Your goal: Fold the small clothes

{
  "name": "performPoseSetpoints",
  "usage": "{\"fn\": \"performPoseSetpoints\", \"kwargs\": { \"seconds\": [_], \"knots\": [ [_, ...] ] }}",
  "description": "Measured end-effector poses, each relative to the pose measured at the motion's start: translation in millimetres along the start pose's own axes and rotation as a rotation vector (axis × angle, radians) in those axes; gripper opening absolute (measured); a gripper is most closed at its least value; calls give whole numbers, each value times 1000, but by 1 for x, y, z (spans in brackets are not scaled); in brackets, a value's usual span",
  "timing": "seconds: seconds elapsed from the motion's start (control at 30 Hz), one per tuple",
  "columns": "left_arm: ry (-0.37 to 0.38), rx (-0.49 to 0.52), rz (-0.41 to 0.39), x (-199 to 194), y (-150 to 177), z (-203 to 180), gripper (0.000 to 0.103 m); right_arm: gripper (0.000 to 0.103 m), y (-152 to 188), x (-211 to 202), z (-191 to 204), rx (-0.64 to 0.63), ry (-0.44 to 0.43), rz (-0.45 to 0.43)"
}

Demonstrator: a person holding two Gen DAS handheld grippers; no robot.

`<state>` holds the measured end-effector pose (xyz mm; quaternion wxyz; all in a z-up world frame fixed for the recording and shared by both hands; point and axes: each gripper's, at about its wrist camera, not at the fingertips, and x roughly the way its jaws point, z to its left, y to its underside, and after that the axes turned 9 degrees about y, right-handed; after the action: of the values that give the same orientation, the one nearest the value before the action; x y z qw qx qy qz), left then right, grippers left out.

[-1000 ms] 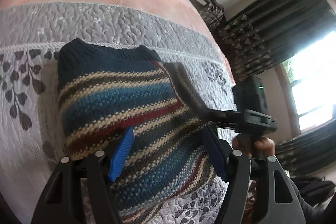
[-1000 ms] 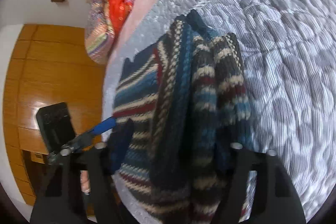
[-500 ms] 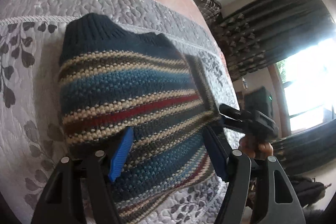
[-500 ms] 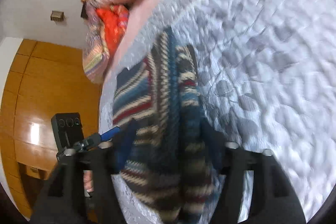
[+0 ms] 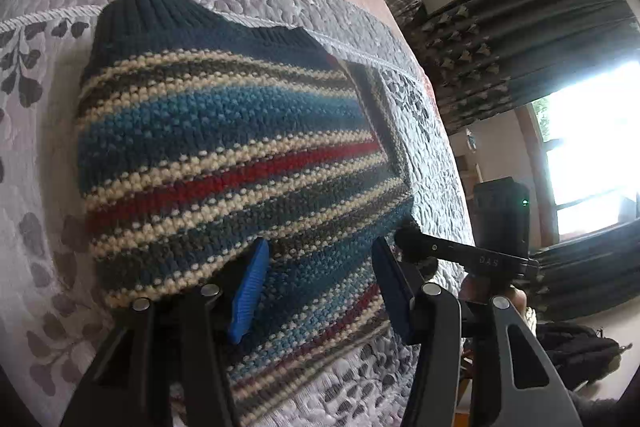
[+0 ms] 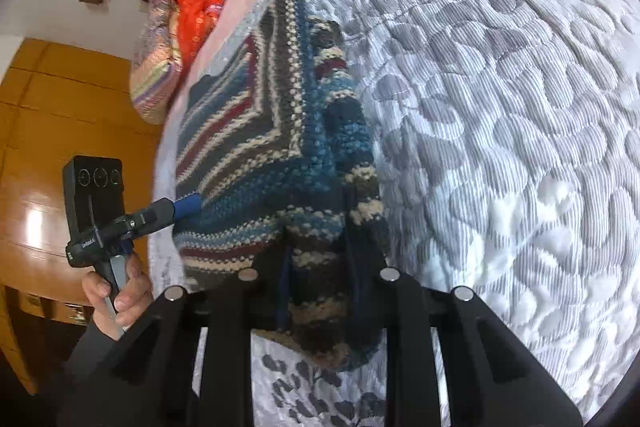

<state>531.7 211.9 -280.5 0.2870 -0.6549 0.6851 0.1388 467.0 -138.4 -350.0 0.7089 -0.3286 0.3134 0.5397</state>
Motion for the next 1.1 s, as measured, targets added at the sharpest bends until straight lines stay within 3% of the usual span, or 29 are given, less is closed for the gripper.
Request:
{"fn": "performPoseSetpoints", "kwargs": {
  "seconds": [0.1,0.17,0.23,0.3,0.37,0.4,0.5,0.57,0.67,0.73,0.8,0.87,0.93,1.0,1.1],
  "knots": [
    [90,65,20,-12,13,-24,54,30,10,-30,18,-64,5,-72],
    [79,92,53,-6,24,-27,54,30,20,-46,30,-104,10,-110],
    [51,36,72,10,30,-9,54,30,28,-44,38,-122,0,-103],
    [29,-3,86,24,34,4,41,30,33,-36,42,-160,70,-94],
    [11,-21,93,34,37,12,36,29,30,-28,33,-157,216,-102],
    [15,-27,93,36,37,14,36,30,29,-30,23,-120,216,-109],
    [15,-29,97,34,36,8,41,32,33,-44,30,-118,167,-140],
    [96,-3,79,24,37,-7,45,32,39,-57,47,-157,85,-159],
    [161,17,69,18,43,-18,47,32,43,-47,65,-201,38,-109],
    [103,1,96,31,44,-11,47,31,40,-24,60,-192,82,-71],
    [38,-16,132,48,47,2,41,14,32,1,41,-161,145,-29],
    [9,-28,137,54,49,7,39,6,30,7,31,-153,157,-8],
    [60,-26,112,42,49,-1,45,12,26,-2,35,-152,106,-9],
    [99,5,77,29,49,-10,47,17,16,-22,41,-152,28,-64],
    [127,39,-40,-3,41,-19,50,20,-6,-24,38,-110,-31,-85]
  ]
}}
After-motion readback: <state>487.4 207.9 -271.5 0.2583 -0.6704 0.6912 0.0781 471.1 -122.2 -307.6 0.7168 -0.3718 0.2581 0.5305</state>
